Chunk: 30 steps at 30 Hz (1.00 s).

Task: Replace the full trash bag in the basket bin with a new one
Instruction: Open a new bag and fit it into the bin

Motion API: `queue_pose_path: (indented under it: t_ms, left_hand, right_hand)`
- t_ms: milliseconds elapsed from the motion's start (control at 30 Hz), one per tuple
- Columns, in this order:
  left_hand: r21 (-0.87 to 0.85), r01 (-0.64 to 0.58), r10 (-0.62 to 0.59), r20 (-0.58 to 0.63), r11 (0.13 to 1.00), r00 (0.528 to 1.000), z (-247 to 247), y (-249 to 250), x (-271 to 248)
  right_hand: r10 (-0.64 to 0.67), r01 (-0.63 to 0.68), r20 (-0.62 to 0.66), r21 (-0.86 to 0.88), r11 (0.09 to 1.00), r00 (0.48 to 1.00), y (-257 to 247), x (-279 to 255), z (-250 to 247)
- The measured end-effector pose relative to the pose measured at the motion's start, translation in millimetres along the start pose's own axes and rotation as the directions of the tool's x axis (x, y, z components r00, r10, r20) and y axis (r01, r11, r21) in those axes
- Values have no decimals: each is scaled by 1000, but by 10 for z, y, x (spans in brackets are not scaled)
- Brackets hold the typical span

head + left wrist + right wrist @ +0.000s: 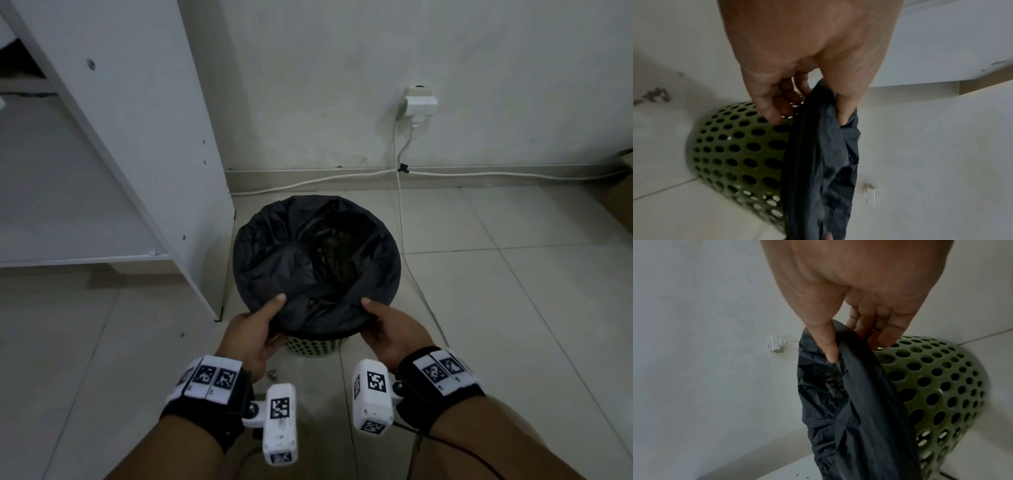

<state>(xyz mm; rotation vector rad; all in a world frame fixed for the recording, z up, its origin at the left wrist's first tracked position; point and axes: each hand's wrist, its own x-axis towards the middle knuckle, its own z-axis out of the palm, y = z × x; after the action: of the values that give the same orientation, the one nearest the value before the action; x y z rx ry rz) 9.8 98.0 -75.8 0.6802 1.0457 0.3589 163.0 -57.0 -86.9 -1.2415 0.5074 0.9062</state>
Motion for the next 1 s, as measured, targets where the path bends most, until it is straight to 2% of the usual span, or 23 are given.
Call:
queue_pose_path:
  t_ms: [133,233,400,467,600,667,833,1000]
  left_hand:
    - [-76,-27,18,-108,997,994,64,-158,-42]
    - [-27,-72,67,-166,997,984,56,-104,-52]
    - [90,-87,100,-154,992,983,-83,149,42]
    - [117,-76,92,-140,990,986,-166,245,108]
    - [65,-143,153,-174,988,973,-228,310,157]
    - [22,-183,184,-183,983,966,-193,252,86]
    - [-75,-109,105,-58,991,993,-41,-27,-130]
    - [-141,-76,60,-118,987,991,-25,-143,-74]
  right_hand:
    - [-30,29,-36,-39,999,999,85,-20,47]
    - [-10,11,32,-33,999,999,136,-56,31]
    - [-15,7,106,74,997,994,-23,-89,-66]
    - [-16,9,118,64,998,993,-90,-69,-95]
    - [-6,-2,160,49,999,987,-34,-63,-40]
    - [-26,16,139,69,998,990,9,-54,4]
    - [-47,26,125,160,987,991,91,-58,89]
    - [9,-32,187,122,992,982,188,-146,74]
